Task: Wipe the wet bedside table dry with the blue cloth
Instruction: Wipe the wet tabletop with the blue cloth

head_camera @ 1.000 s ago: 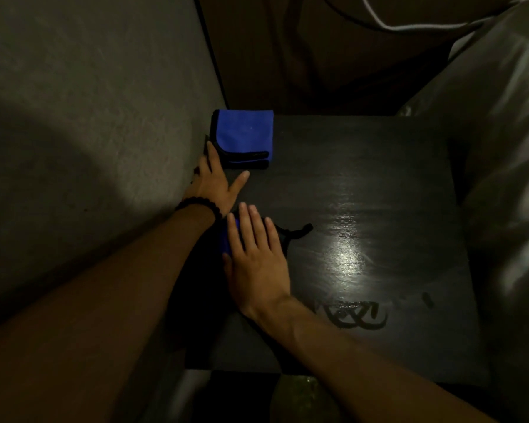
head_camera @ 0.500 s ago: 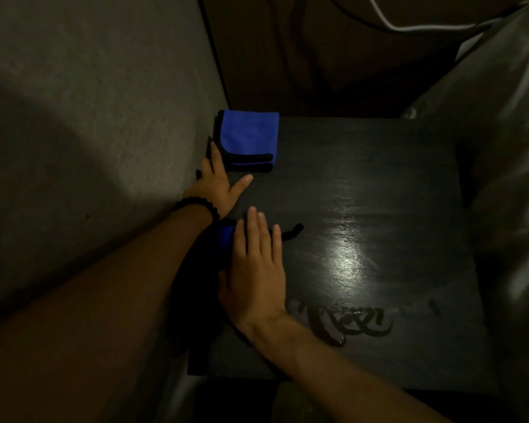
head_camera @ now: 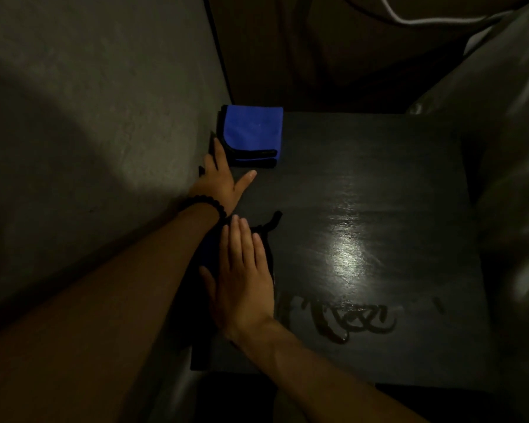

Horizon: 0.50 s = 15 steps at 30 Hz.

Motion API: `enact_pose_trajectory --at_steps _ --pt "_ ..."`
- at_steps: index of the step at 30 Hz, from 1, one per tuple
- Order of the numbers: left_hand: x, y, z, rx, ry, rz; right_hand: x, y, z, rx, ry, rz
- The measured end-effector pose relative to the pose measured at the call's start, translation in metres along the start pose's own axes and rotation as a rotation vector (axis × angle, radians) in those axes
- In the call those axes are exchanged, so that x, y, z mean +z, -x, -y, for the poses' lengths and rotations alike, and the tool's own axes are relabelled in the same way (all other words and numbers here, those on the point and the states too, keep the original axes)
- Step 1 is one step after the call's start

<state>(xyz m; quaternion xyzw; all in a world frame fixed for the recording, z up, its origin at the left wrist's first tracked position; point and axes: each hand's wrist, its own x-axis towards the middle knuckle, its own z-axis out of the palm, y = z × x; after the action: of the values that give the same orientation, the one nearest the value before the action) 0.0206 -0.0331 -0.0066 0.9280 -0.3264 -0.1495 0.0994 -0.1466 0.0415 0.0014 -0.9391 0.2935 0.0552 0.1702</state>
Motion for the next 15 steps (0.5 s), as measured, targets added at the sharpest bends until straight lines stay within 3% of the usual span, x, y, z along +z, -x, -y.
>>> enact_pose_trajectory --at_steps 6,15 --pt "0.003 0.001 -0.001 -0.017 0.036 0.013 -0.003 0.008 -0.024 -0.400 0.035 0.028" --pt "0.008 0.001 -0.002 -0.093 0.120 0.052 -0.020 0.011 -0.052 -0.766 0.133 0.132"
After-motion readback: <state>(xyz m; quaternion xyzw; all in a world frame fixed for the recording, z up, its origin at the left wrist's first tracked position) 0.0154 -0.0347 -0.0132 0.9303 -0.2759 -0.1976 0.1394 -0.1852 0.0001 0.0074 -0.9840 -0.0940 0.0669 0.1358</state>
